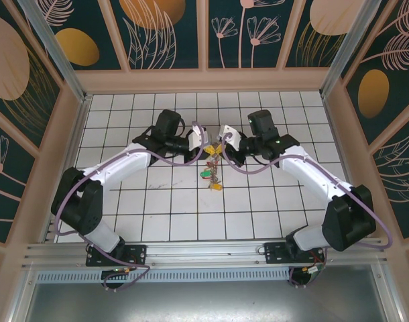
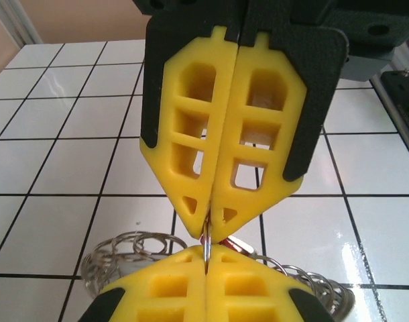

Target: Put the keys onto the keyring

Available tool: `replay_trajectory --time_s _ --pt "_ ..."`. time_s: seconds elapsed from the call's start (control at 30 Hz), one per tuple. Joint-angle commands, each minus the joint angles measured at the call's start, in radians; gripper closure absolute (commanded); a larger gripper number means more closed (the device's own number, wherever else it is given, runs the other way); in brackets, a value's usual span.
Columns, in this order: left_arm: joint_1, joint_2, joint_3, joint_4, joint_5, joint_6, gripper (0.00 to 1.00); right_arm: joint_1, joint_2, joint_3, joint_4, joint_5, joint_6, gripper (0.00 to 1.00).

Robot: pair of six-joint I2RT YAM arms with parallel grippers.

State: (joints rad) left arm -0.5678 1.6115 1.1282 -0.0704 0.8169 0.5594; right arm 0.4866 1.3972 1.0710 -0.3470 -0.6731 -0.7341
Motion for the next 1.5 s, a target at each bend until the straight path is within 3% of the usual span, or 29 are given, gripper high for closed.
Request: replay_trajectory --time_s 0.0,0.2,0.47,0.8,0.9,0.97,1.03,1.13,1.27,1.47 --pt "-0.003 -0.041 -0.057 0.191 0.112 -0.101 1.0 -0.025 -0.039 -0.049 0.12 -0.133 0.009 0.91" --pt "0.003 -0.051 -0.107 0.362 0.225 -0.199 1.0 -0.074 -0.046 -0.095 0.188 -0.259 0.029 0.89" --pt "0.007 -0.05 -0.15 0.575 0.278 -0.339 1.0 -0.103 -0.045 -0.115 0.222 -0.305 0.039 0.87" --pt "0.008 -0.048 -0.182 0.629 0.287 -0.367 1.0 -0.114 -0.043 -0.125 0.244 -0.322 0.044 0.84" --pt "0.007 -0.05 -0.198 0.677 0.286 -0.398 1.0 -0.116 -0.046 -0.126 0.247 -0.327 0.045 0.86" --pt "0.008 -0.053 -0.209 0.706 0.277 -0.416 1.0 -0.114 -0.048 -0.123 0.253 -0.308 0.061 1.0" --pt "0.007 -0.057 -0.198 0.634 0.238 -0.371 1.0 -0.114 -0.059 -0.119 0.256 -0.292 0.067 1.0" --pt "0.007 -0.06 -0.161 0.439 0.18 -0.245 0.87 -0.107 -0.064 -0.095 0.207 -0.261 0.041 1.0" --pt "0.006 -0.043 -0.075 0.196 0.102 -0.099 0.81 -0.08 -0.061 -0.053 0.14 -0.196 0.023 1.0" --pt "0.004 -0.023 -0.001 0.005 0.036 0.006 0.75 -0.048 -0.063 -0.023 0.099 -0.131 0.015 1.0"
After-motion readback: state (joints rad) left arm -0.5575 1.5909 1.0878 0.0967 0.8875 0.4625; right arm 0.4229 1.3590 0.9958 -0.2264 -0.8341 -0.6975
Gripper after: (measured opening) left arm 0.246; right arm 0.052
